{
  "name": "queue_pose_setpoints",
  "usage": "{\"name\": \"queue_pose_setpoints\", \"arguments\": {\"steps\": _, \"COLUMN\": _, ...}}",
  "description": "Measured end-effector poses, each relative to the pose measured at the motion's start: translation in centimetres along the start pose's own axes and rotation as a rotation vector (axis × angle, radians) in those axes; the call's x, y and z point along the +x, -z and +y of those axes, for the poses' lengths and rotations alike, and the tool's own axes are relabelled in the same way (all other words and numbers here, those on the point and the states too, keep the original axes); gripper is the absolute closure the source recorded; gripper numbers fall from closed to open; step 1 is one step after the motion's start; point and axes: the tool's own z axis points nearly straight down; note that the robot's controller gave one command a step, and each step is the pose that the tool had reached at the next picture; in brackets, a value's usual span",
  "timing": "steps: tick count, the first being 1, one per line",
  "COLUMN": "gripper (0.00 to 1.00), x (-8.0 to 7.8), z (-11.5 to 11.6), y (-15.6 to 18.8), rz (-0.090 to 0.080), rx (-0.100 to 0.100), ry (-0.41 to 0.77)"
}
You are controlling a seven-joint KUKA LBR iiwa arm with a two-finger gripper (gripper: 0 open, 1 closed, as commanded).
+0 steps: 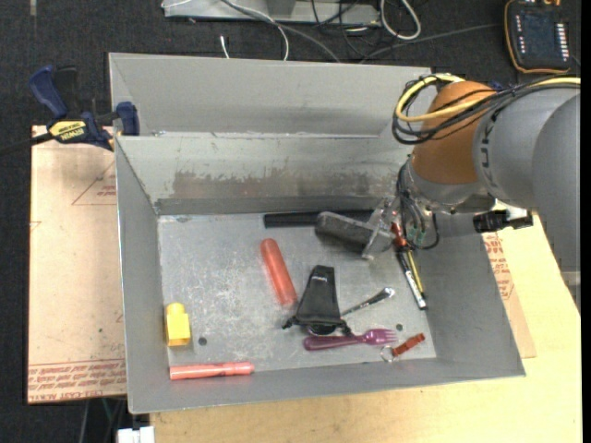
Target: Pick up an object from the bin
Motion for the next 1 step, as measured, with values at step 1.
{"name": "queue_pose_setpoints", "arguments": {"steps": 1, "gripper": 1.00, "x": 0.23, "z": -0.05, "y": 2.11, "rz": 0.007, "rx": 0.002, "ry": 0.001}}
